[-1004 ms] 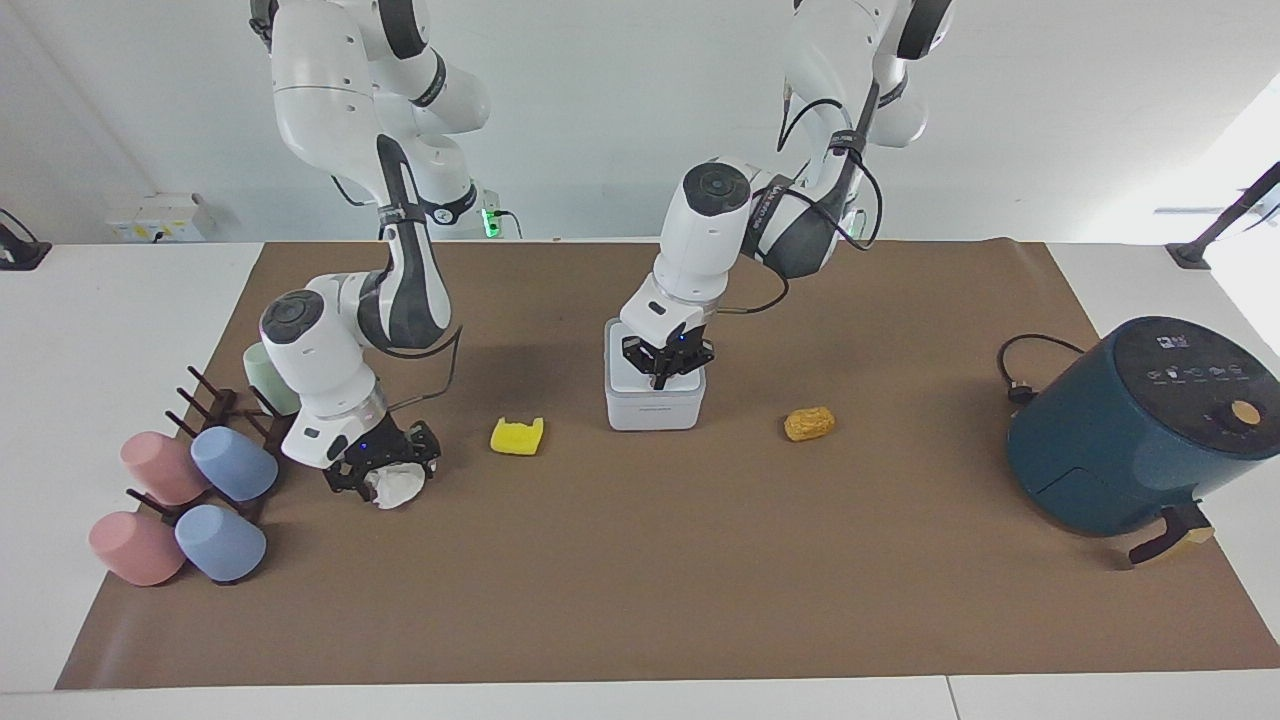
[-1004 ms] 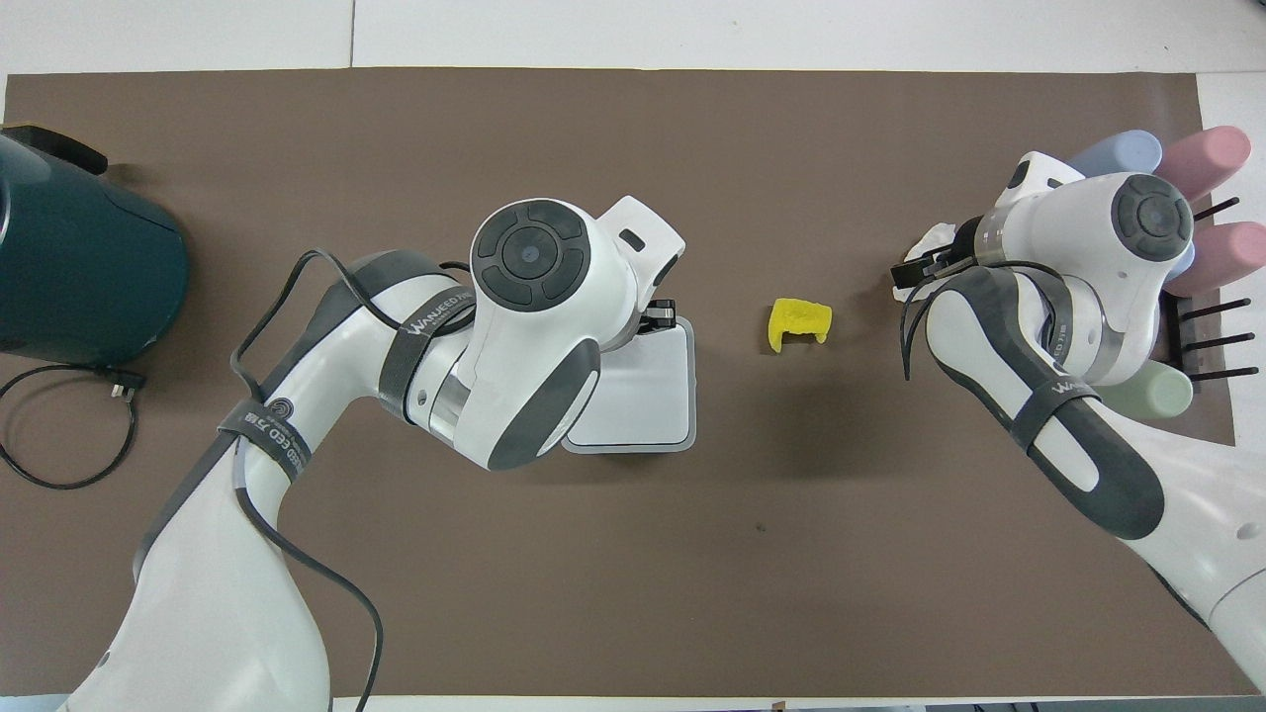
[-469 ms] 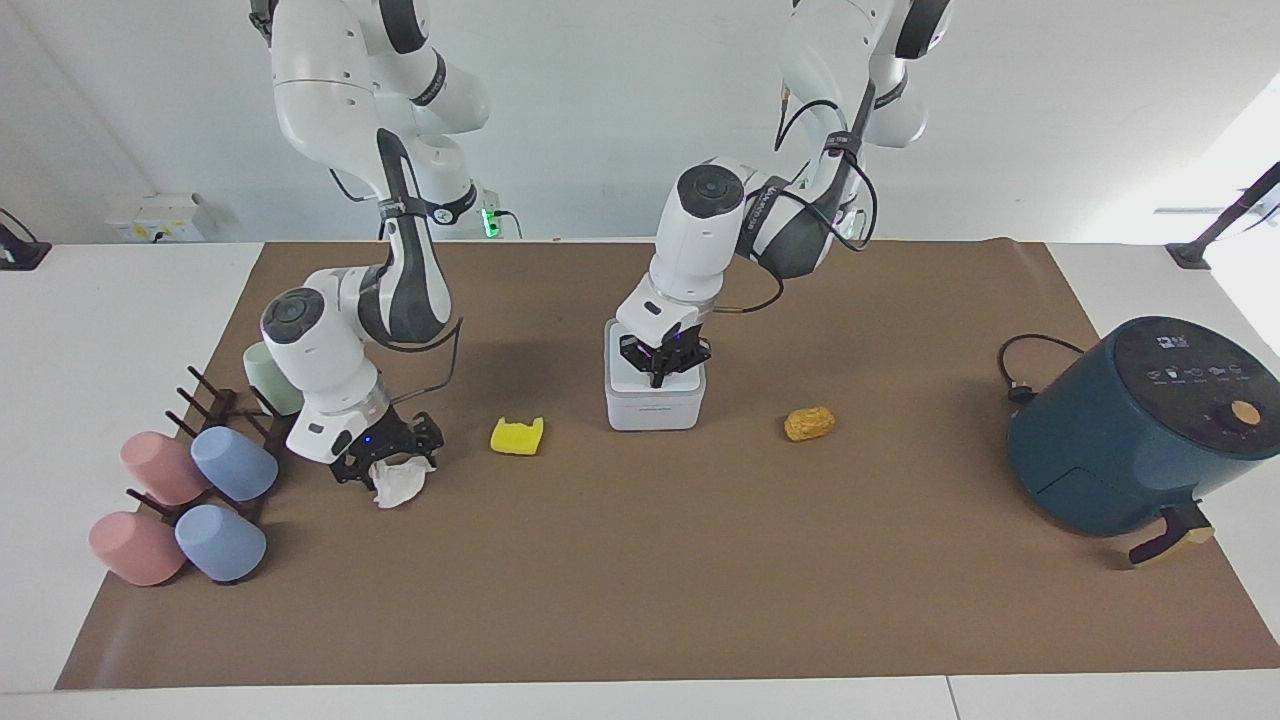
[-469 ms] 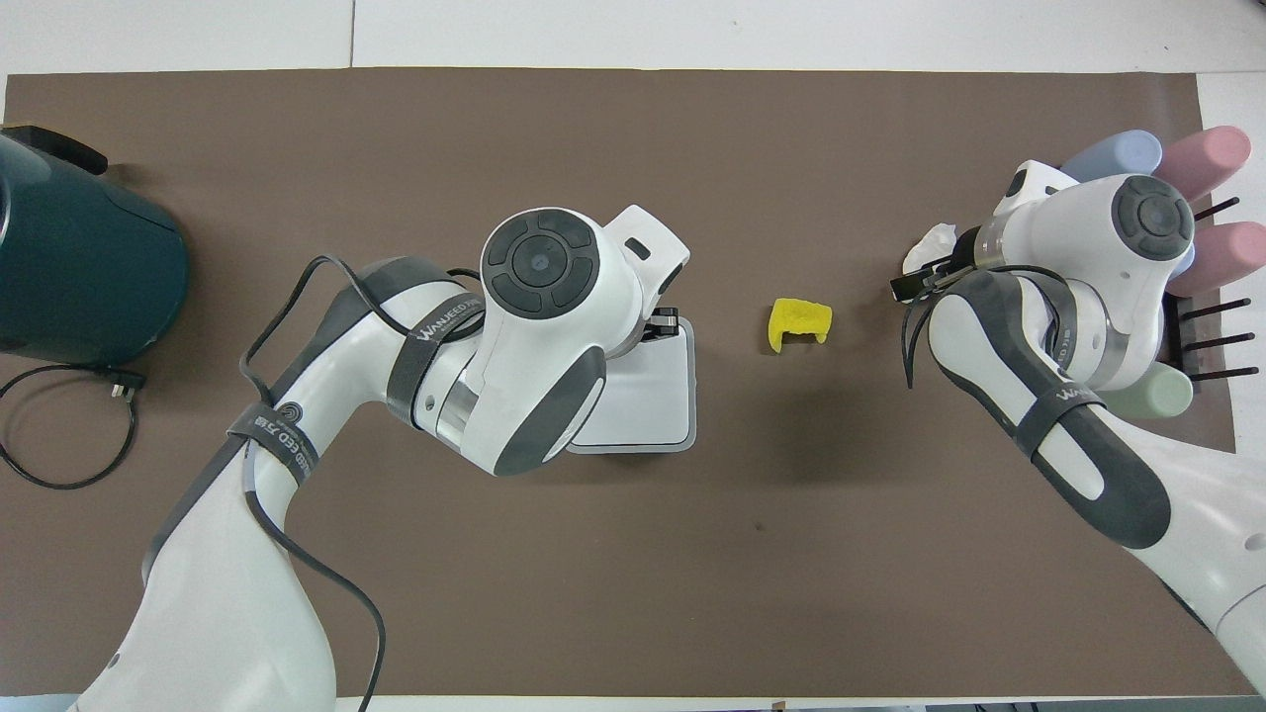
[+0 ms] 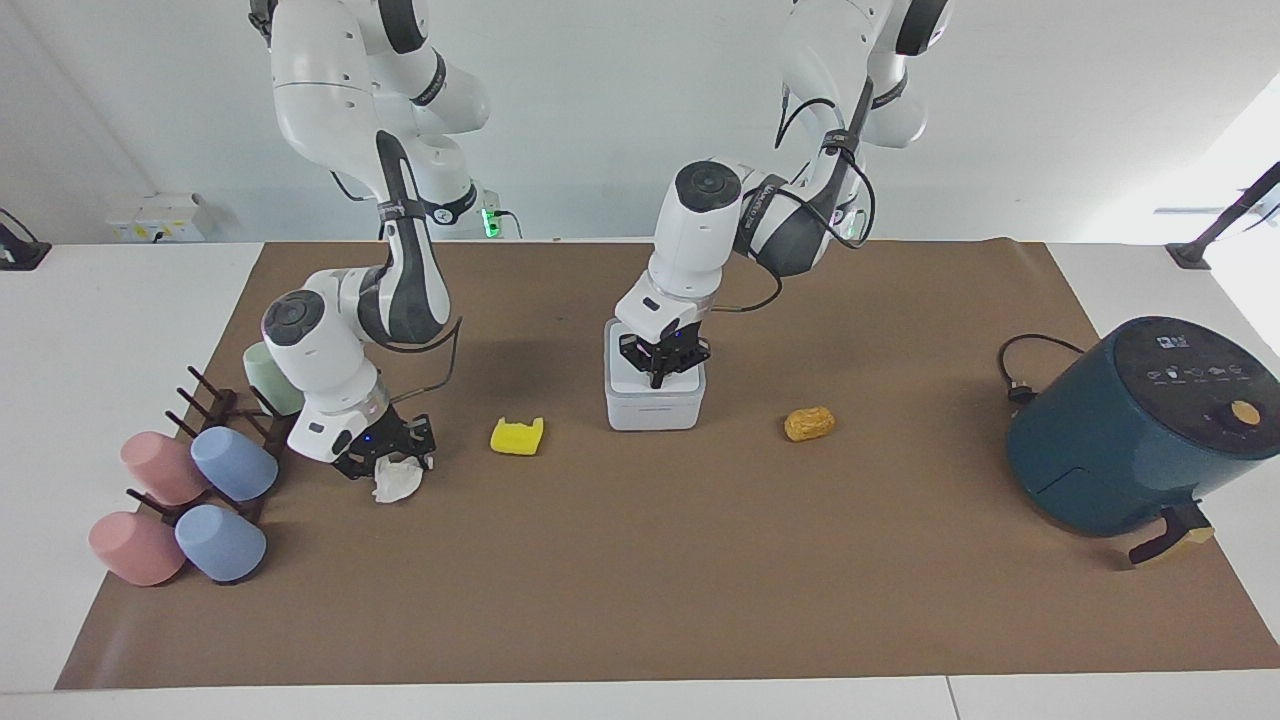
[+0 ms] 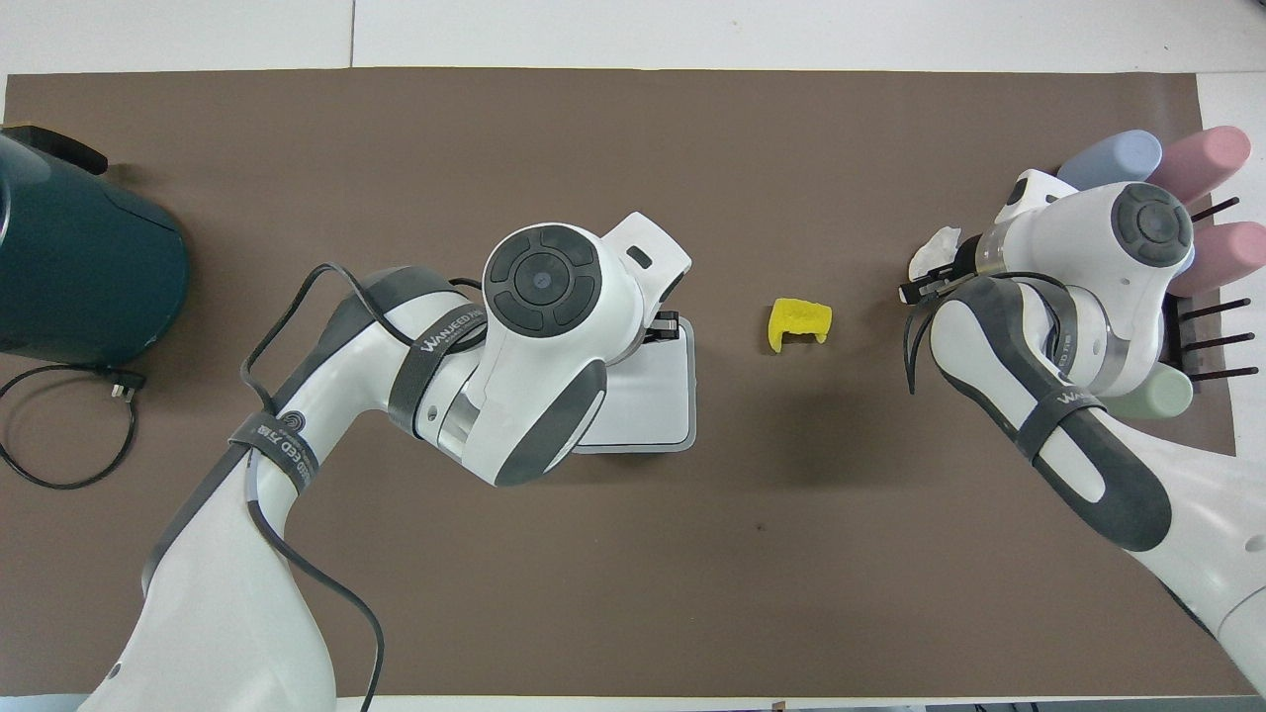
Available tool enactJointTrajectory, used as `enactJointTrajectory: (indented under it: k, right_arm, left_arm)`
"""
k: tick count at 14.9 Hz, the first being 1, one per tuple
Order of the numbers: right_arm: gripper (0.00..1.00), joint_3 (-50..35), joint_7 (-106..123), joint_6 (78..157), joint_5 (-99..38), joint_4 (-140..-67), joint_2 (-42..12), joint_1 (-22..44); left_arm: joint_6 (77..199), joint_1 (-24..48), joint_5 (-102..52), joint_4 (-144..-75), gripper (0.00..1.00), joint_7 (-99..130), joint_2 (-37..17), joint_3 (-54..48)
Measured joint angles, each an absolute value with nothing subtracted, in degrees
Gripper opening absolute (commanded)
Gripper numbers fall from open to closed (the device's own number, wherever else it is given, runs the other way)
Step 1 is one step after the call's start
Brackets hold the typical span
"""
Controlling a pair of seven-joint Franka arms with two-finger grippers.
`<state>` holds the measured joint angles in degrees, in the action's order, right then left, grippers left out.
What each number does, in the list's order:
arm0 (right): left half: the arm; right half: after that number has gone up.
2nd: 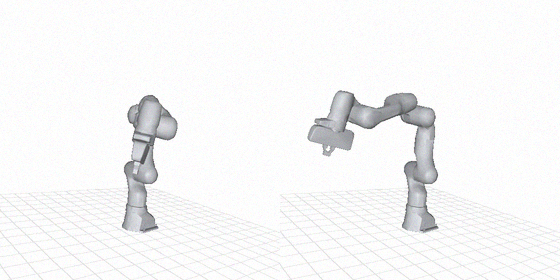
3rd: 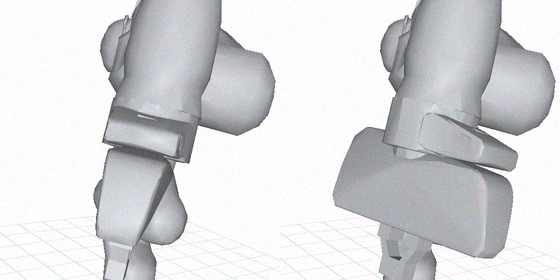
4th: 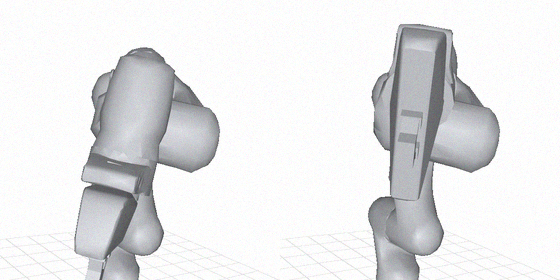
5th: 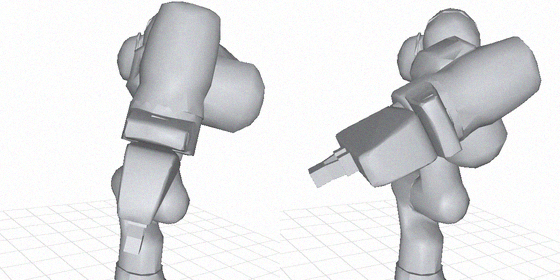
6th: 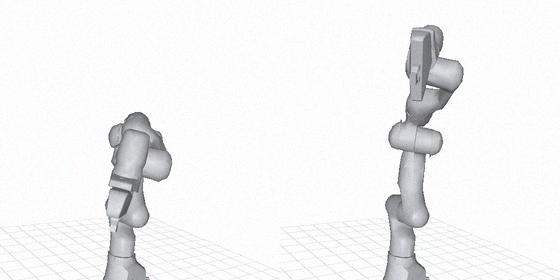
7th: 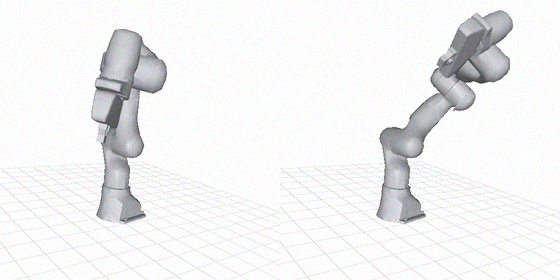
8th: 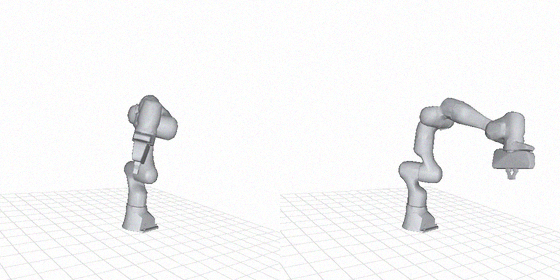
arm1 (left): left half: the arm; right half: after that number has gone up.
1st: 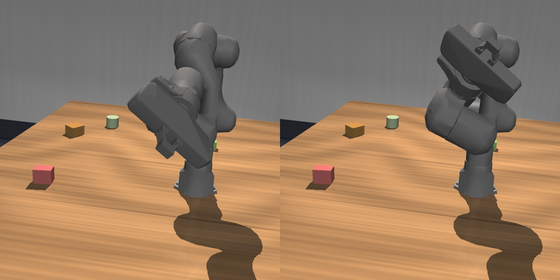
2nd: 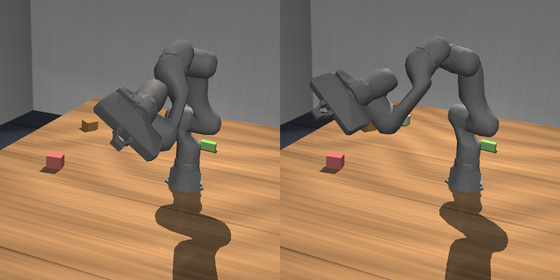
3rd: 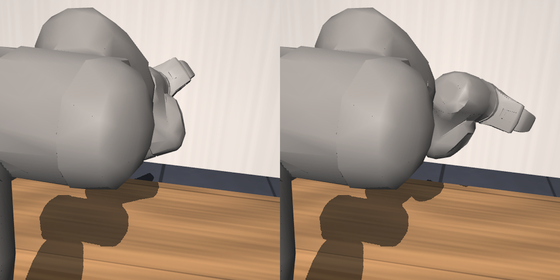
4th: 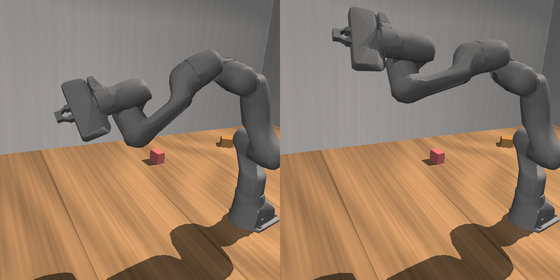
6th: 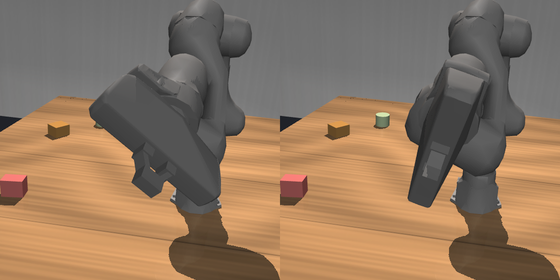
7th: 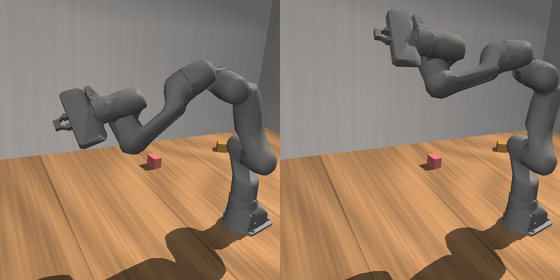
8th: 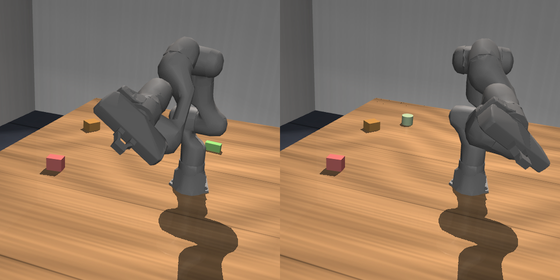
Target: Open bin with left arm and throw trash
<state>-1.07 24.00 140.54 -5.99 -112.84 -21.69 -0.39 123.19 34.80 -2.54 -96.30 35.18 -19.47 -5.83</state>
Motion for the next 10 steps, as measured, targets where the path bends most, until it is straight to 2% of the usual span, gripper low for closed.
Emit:
enactJointTrajectory:
  k: [3,8,9,10]
  right_arm:
    - [0.0,-1.2,24.0,140.4,-6.0,-112.9,-20.2,-0.3]
    - [0.0,-1.5,16.2,135.7,-6.1,-112.9,-15.2,1.0]
    - [0.0,-1.6,13.6,134.8,-6.1,-112.9,-14.1,1.8]
    - [0.0,-1.6,10.2,134.1,-6.1,-112.9,-13.0,2.8]
  left_arm:
    - [120.6,34.7,-2.5,-96.2,0.0,35.2,-17.8,-5.4]
    - [110.1,27.9,-2.6,-96.3,0.0,28.6,-9.0,-4.5]
    - [108.9,25.9,-2.6,-96.7,0.19,25.3,-7.9,-4.4]
    - [108.4,23.8,-2.6,-97.3,0.71,21.2,-7.3,-4.3]
